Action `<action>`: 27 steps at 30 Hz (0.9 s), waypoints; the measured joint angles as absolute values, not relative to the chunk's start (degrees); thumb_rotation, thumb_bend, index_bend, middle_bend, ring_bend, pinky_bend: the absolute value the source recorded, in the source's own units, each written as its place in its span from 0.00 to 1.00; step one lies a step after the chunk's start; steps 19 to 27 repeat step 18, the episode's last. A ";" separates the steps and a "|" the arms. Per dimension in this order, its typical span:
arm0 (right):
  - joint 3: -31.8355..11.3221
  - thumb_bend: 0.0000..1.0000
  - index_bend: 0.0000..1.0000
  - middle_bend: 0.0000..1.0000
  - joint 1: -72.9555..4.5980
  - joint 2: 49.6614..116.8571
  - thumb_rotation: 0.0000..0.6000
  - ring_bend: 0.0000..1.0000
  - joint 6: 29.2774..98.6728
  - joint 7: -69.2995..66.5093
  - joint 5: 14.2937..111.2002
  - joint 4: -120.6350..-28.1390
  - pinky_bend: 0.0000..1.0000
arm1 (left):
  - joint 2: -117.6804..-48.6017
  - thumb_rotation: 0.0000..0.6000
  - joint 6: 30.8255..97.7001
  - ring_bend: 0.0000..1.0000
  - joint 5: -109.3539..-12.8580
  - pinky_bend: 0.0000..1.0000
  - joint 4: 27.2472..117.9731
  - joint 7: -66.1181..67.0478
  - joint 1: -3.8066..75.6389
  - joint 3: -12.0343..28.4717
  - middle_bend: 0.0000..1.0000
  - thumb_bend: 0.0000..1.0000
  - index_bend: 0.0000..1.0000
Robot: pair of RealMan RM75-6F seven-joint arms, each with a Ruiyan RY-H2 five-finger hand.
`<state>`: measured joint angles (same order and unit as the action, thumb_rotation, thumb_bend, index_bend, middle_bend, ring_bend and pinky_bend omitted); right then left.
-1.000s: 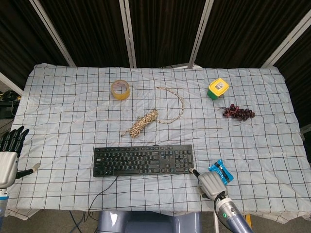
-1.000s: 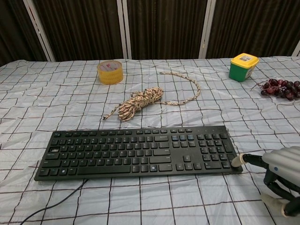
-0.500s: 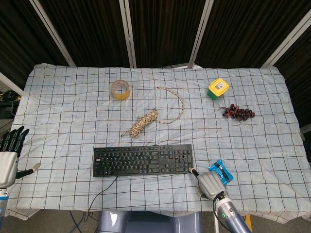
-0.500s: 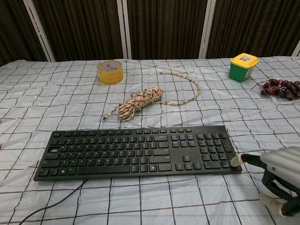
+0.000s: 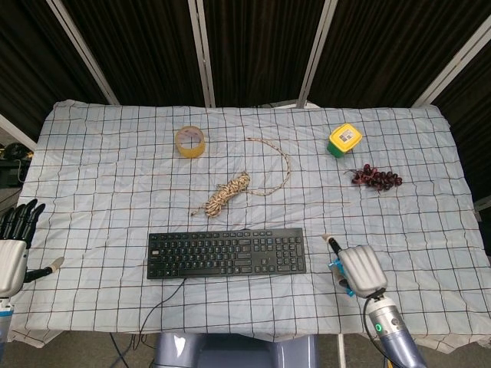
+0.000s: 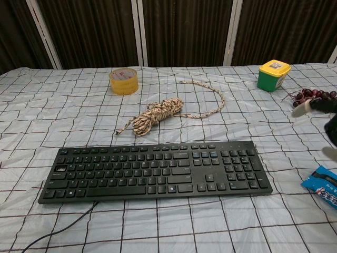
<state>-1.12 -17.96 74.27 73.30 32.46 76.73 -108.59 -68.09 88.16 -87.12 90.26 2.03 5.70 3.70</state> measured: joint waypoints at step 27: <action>-0.23 0.09 0.00 0.00 -7.92 65.65 1.00 0.00 91.55 10.64 91.72 -94.38 0.01 | -68.43 1.00 88.70 0.00 -88.25 0.00 90.33 4.07 5.49 3.08 0.00 0.03 0.00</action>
